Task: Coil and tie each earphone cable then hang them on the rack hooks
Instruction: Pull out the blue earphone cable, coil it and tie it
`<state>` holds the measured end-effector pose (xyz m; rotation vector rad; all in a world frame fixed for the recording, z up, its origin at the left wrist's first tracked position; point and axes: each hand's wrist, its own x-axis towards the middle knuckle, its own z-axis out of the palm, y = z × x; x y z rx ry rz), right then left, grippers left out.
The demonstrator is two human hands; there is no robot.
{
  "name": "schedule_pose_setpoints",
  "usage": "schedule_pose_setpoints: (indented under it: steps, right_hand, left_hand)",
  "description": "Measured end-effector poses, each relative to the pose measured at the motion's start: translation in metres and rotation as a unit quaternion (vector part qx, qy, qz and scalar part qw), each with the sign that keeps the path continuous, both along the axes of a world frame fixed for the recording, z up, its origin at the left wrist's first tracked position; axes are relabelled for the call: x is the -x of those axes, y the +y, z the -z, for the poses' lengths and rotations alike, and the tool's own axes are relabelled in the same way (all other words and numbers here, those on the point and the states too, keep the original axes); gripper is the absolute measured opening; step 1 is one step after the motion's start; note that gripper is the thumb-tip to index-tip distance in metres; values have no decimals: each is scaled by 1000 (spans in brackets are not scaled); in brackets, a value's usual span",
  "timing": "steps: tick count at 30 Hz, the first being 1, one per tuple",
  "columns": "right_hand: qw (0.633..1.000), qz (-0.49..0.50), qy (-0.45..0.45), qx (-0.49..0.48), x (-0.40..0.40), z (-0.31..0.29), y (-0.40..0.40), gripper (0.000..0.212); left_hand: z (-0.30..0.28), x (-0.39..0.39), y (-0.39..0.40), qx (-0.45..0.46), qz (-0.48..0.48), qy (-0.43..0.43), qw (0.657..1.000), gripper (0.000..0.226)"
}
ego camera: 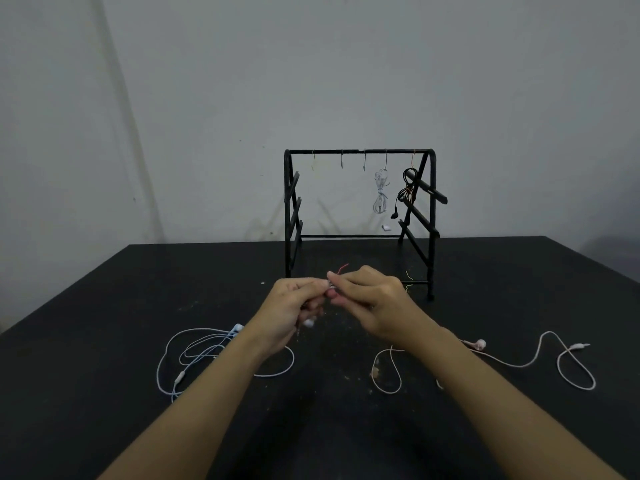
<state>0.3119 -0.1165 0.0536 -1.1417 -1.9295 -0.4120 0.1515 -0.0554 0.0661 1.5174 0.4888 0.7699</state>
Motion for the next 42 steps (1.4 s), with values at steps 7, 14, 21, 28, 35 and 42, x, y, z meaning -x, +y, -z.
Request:
schedule_pose_setpoints:
  steps: [7, 14, 21, 28, 35, 42]
  right_hand:
    - [986, -30, 137, 94, 8, -14, -10, 26]
    - [862, -85, 415, 279, 14, -25, -20, 4]
    - [762, -75, 531, 364, 17, -33, -18, 13]
    - [740, -61, 579, 338, 18, -31, -15, 12]
    - [764, -60, 578, 280, 21, -27, -14, 6]
    - [934, 30, 291, 204, 22, -35, -14, 10]
  left_hand:
    - [-2, 2, -1, -25, -36, 19, 999, 46]
    - [-9, 5, -3, -114, -34, 43, 992, 16]
    - [-14, 6, -6, -244, 10, 88, 966, 15]
    - [-7, 2, 1, -296, -13, 82, 951, 17]
    - [-18, 2, 3, -113, 30, 115, 986, 35]
    - [-34, 5, 8, -6, 96, 134, 986, 46]
